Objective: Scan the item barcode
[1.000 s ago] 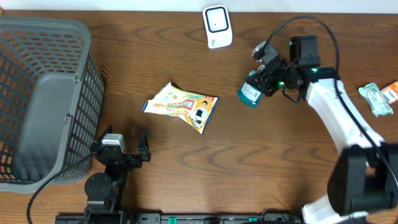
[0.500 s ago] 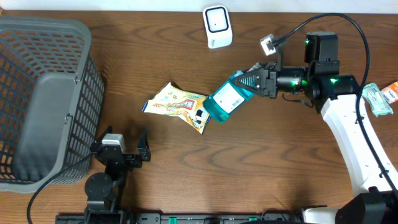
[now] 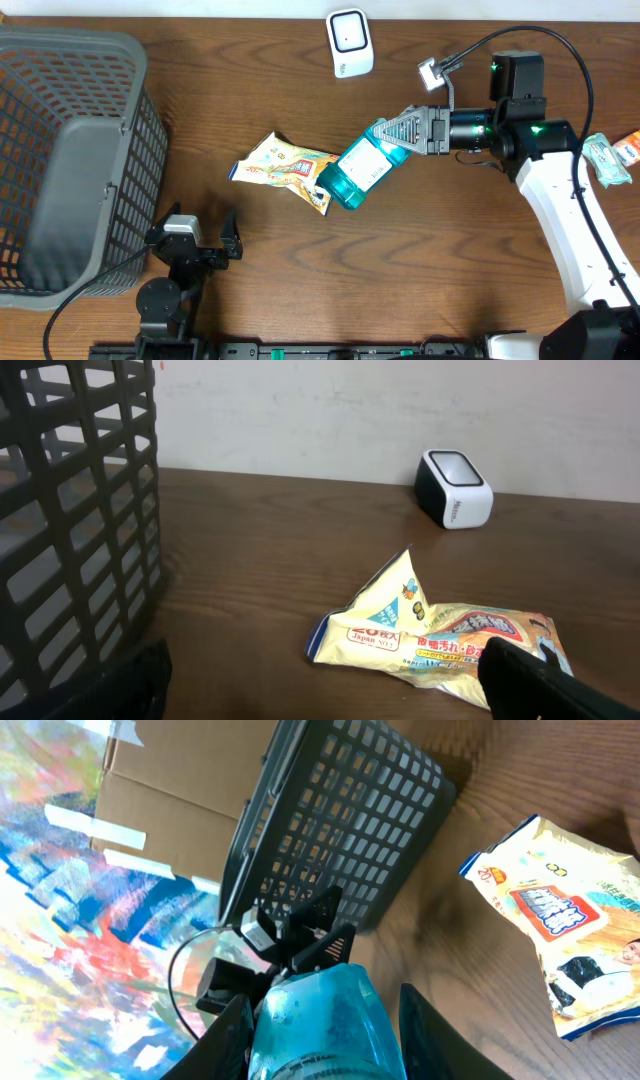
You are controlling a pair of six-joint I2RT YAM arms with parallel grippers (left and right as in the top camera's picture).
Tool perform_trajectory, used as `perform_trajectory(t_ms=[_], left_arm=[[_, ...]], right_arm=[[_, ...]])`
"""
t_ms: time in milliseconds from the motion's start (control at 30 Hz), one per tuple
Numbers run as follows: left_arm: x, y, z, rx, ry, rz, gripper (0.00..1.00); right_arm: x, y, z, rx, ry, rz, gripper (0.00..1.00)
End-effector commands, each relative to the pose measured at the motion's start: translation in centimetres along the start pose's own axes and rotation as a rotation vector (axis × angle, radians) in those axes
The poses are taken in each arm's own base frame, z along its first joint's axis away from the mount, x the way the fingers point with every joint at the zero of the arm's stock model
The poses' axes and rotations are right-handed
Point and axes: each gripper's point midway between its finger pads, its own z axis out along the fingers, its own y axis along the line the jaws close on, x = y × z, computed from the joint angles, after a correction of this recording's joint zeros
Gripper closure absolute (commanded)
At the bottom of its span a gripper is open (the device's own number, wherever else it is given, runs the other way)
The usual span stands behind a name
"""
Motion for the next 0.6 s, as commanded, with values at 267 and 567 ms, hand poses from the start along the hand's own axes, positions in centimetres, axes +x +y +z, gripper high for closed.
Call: perform_trajectory(t_ms=[267, 567], left_arm=[[1.6, -0.1, 0.2, 0.009, 0.044, 0.01, 0.02], [1.6, -0.1, 0.2, 0.009, 0.044, 0.01, 0.02]], right_arm=[[0.4, 2.1, 0.0, -0.082, 0.03, 0.007, 0.99], [-1.1, -6.5, -1.5, 0.426, -0.089, -0.007, 0.99]])
